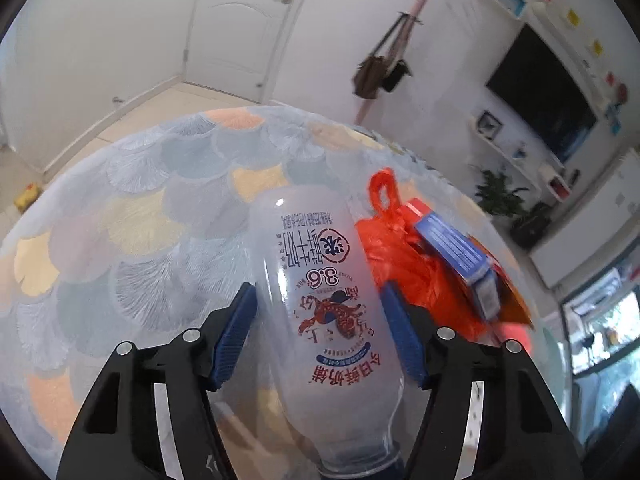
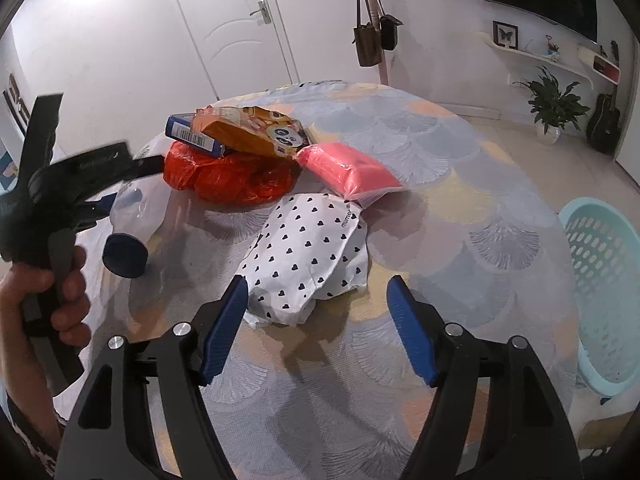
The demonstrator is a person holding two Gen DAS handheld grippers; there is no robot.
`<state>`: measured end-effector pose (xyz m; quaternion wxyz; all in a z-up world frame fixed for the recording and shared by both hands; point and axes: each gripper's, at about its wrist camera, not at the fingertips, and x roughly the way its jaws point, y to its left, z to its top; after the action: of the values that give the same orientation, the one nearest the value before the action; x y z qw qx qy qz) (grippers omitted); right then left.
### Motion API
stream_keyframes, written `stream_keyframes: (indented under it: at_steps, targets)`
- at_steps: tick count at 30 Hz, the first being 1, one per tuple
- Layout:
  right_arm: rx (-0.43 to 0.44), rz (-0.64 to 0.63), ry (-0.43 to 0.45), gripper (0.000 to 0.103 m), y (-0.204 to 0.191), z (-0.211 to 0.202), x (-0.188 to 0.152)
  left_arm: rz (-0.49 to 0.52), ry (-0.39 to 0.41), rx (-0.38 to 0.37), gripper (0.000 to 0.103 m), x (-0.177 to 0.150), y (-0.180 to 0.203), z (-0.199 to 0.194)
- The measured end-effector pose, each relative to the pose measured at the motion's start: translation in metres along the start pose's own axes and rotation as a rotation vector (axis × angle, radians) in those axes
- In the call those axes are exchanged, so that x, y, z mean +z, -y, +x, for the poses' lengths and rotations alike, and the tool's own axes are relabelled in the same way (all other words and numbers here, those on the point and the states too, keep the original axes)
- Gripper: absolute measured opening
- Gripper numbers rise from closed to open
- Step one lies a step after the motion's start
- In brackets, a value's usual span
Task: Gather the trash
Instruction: 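Grasp and lift the clear plastic bottle with left while right grasps the polka-dot pouch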
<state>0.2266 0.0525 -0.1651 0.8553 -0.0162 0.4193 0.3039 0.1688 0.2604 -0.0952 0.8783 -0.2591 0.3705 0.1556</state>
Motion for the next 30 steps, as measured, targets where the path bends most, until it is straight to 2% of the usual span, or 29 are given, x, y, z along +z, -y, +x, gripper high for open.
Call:
stream_keyframes:
  at_steps: [6, 12, 15, 19, 20, 22, 23, 24, 25, 28, 30]
  targets:
    - [0.0, 0.014, -0.015, 0.07, 0.003, 0.002, 0.001, 0.107, -0.051, -0.077, 0.061, -0.029, -0.004, -0.024]
    - [-0.007, 0.026, -0.038, 0.073, -0.003, 0.009, 0.007, 0.201, -0.084, -0.109, 0.061, -0.06, -0.002, -0.048]
    - [0.0, 0.072, -0.039, 0.076, -0.007, 0.015, 0.013, 0.201, -0.077, -0.108, 0.061, -0.072, -0.003, -0.055]
    - [-0.082, 0.057, -0.034, 0.076, -0.022, 0.024, 0.016, 0.174, -0.056, -0.11, 0.06, -0.083, -0.007, -0.062]
    - [-0.117, 0.042, -0.032, 0.074, -0.028, 0.027, 0.016, 0.17, -0.051, -0.11, 0.06, -0.082, -0.006, -0.062]
    - [-0.159, -0.001, -0.031, 0.05, -0.037, 0.028, 0.015, 0.161, -0.036, -0.108, 0.06, -0.085, -0.005, -0.065]
    - [-0.153, -0.019, -0.027, 0.044, -0.041, 0.028, 0.013, 0.158, -0.028, -0.112, 0.06, -0.085, -0.005, -0.067]
    - [-0.126, -0.025, -0.029, 0.031, -0.044, 0.026, 0.012, 0.155, -0.02, -0.119, 0.06, -0.085, -0.006, -0.068]
    - [-0.107, -0.023, -0.033, 0.022, -0.045, 0.024, 0.01, 0.152, -0.009, -0.13, 0.059, -0.083, -0.005, -0.071]
    - [-0.065, -0.031, -0.033, 0.014, -0.047, 0.014, 0.005, 0.152, 0.02, -0.153, 0.059, -0.081, -0.002, -0.081]
    - [-0.061, -0.04, -0.018, 0.014, -0.048, 0.005, 0.003, 0.158, 0.043, -0.18, 0.058, -0.08, 0.004, -0.089]
